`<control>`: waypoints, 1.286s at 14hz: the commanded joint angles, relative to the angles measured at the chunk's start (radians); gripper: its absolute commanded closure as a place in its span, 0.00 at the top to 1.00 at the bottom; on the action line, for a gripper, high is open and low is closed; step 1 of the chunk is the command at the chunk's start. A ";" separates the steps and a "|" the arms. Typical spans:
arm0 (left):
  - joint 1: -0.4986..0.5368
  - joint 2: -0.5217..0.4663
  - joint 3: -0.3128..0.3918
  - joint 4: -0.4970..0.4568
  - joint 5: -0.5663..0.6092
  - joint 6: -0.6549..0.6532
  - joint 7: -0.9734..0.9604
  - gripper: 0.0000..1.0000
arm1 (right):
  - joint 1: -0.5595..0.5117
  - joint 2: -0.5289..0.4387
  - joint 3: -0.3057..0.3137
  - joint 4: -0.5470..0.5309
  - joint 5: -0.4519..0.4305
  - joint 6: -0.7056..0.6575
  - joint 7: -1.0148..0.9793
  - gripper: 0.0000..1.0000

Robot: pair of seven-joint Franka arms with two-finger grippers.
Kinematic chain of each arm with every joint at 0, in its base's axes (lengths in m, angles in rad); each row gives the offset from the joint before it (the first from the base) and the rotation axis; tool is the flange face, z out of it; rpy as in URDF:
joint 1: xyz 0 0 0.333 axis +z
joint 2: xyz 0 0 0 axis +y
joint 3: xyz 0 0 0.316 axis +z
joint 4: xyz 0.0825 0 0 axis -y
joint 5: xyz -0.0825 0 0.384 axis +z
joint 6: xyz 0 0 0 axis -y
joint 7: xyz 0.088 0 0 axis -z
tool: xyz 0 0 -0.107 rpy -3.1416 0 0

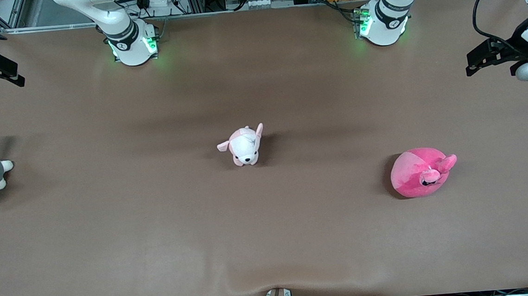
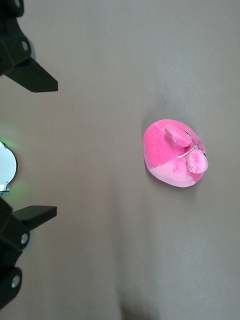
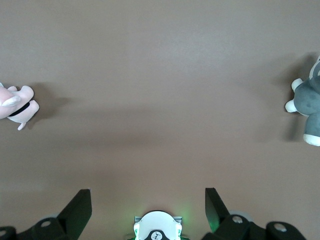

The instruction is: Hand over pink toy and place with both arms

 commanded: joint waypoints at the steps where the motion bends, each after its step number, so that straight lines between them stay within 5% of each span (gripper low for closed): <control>1: 0.001 -0.009 -0.007 0.001 0.004 -0.017 0.015 1.00 | -0.007 0.007 -0.002 0.020 0.001 -0.018 -0.004 1.00; 7: 0.010 0.000 -0.002 -0.001 -0.011 -0.018 -0.021 1.00 | -0.007 0.009 -0.002 0.019 0.000 -0.013 -0.004 1.00; 18: 0.043 0.140 0.003 -0.004 -0.077 0.051 -0.713 1.00 | -0.012 0.011 -0.004 0.019 -0.002 -0.019 -0.006 1.00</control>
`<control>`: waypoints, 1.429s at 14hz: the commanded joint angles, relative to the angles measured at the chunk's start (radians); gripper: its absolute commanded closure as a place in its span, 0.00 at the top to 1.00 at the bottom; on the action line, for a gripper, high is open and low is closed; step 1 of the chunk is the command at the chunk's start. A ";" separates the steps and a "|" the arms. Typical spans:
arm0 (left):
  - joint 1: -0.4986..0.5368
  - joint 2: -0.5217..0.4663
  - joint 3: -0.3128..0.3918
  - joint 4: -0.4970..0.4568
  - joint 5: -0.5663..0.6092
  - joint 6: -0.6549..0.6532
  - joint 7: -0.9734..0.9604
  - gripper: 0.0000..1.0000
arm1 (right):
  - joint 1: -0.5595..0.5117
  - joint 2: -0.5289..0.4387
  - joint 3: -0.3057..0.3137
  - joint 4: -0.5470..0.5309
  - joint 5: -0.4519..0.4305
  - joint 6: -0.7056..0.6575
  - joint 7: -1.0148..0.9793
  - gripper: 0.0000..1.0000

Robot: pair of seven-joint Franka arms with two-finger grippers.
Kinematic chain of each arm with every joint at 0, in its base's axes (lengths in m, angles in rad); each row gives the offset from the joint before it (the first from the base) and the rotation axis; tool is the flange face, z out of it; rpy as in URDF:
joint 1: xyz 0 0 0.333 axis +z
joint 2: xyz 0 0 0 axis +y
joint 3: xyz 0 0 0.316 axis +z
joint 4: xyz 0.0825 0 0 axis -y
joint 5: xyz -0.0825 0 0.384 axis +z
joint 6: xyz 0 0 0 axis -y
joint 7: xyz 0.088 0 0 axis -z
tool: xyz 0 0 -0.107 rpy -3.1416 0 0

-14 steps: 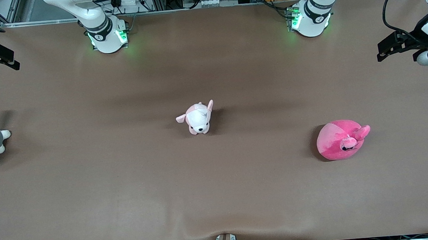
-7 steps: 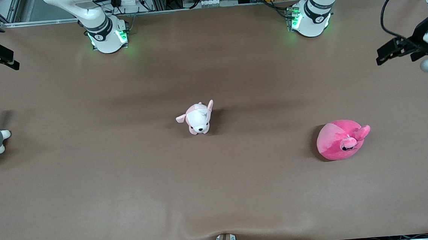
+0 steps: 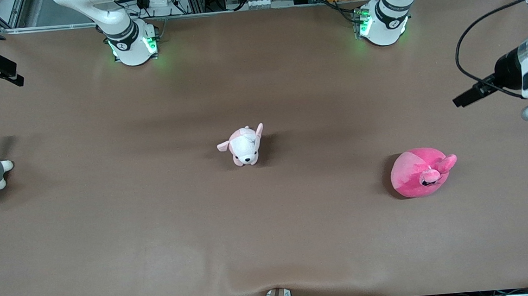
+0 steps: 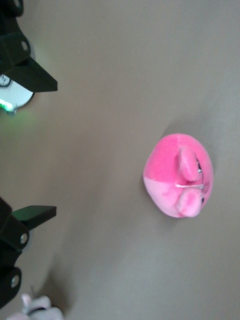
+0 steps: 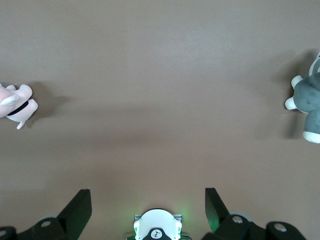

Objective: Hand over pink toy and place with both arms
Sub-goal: 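Reach the left gripper down to the pink flamingo and close on its head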

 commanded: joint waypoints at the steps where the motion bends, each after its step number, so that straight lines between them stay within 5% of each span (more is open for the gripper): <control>1: 0.023 0.036 -0.001 0.000 -0.039 0.033 -0.161 1.00 | -0.010 0.010 0.001 0.019 -0.001 -0.011 -0.006 1.00; 10: 0.030 0.142 -0.001 -0.107 -0.096 0.332 -0.884 1.00 | -0.016 0.011 -0.001 0.020 -0.001 -0.011 -0.006 1.00; 20: 0.072 0.234 0.001 -0.223 -0.094 0.585 -1.416 1.00 | -0.018 0.020 -0.001 0.020 -0.001 -0.011 -0.001 1.00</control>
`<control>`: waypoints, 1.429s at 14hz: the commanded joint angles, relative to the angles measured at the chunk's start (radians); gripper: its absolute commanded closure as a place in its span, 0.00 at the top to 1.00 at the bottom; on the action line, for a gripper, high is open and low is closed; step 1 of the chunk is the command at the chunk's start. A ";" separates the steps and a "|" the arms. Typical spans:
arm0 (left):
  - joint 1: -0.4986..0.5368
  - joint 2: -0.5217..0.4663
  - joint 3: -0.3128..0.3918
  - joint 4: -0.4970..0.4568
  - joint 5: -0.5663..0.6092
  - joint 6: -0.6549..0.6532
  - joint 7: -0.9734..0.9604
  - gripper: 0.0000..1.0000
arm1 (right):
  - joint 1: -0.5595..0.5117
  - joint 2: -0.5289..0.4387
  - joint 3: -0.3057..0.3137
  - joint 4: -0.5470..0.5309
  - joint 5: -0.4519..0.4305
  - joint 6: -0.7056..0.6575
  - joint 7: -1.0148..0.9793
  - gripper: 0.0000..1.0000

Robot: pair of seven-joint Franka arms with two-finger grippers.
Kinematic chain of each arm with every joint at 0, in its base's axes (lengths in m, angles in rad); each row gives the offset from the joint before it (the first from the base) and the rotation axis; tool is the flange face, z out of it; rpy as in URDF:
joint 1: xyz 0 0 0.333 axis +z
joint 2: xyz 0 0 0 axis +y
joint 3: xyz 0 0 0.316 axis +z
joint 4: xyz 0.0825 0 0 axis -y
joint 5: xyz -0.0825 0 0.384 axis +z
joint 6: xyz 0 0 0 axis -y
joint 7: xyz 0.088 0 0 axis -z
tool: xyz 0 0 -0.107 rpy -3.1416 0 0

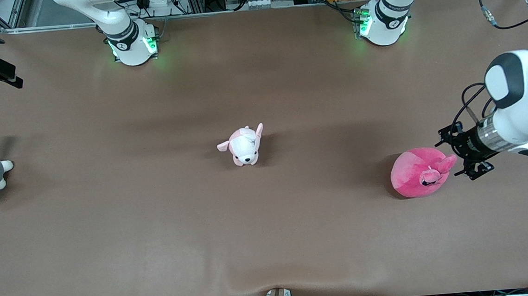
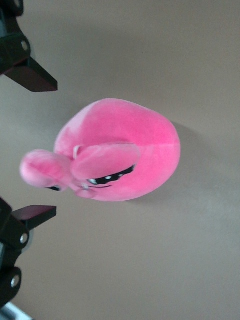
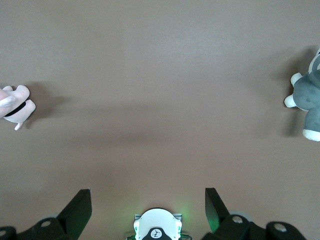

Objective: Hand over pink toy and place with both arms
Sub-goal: 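Reach the left gripper down to the pink flamingo and close on its head, then lift the pink flamingo with the left gripper toward the table center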

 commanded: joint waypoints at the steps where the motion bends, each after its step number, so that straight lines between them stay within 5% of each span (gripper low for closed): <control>1: 0.026 0.010 -0.002 -0.020 -0.018 0.024 -0.063 1.00 | -0.014 0.010 0.007 0.020 -0.001 -0.012 0.000 1.00; 9: 0.060 0.024 -0.005 -0.075 -0.022 0.103 -0.068 0.97 | -0.014 0.016 0.007 0.020 -0.001 -0.011 0.000 1.00; 11: 0.089 0.028 -0.009 -0.075 -0.038 0.103 -0.064 0.01 | -0.008 0.016 0.007 0.020 -0.001 -0.012 0.000 1.00; 20: 0.064 -0.011 -0.068 -0.078 -0.027 0.109 -0.055 0.00 | -0.012 0.017 0.009 0.020 -0.003 -0.012 0.000 1.00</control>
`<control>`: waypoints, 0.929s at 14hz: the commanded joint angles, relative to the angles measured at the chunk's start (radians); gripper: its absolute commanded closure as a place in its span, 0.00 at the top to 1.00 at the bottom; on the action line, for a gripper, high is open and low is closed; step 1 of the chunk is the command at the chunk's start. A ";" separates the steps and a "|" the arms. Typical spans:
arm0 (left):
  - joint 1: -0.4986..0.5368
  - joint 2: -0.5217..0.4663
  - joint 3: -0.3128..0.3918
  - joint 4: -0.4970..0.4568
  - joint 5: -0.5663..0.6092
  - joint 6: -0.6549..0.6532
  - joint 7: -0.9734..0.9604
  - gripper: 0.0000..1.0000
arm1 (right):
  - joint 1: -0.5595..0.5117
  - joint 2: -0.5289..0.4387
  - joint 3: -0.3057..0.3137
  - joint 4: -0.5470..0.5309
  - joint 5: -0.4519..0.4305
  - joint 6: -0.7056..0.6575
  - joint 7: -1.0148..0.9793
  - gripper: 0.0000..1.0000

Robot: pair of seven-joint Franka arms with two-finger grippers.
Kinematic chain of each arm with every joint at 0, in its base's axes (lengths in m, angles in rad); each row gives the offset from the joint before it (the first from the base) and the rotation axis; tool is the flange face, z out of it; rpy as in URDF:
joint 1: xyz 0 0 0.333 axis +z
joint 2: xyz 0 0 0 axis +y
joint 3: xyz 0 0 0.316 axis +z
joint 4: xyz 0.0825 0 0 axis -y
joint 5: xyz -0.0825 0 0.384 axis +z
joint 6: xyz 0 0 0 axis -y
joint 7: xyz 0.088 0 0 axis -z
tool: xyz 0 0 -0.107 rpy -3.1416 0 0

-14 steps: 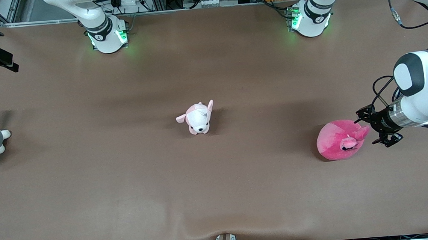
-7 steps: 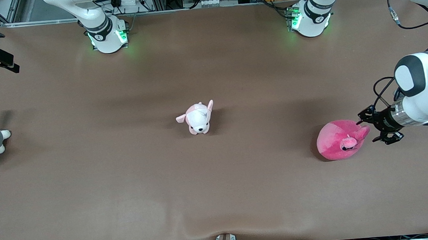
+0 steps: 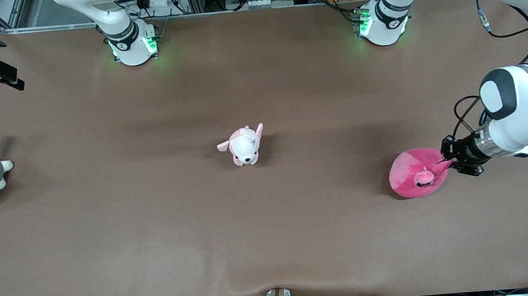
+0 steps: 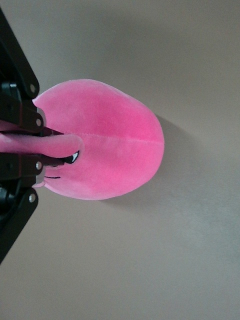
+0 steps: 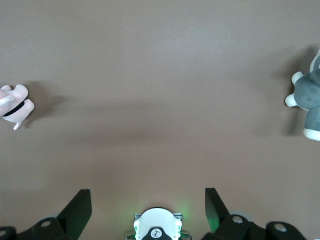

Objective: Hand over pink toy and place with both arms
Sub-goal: 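Lift the pink flamingo with the left gripper toward the table center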

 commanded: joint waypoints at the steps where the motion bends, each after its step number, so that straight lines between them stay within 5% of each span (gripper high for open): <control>1: -0.002 -0.060 -0.041 -0.015 -0.008 0.007 0.006 0.00 | -0.012 0.012 0.009 0.020 -0.004 -0.011 0.000 1.00; 9: -0.002 -0.273 -0.311 0.077 -0.003 -0.081 -0.011 0.00 | 0.003 0.161 0.011 0.022 -0.020 -0.015 -0.011 1.00; 13: -0.002 -0.283 -0.469 0.186 -0.002 -0.217 -0.104 0.00 | 0.087 0.163 0.014 0.032 0.102 -0.002 0.134 1.00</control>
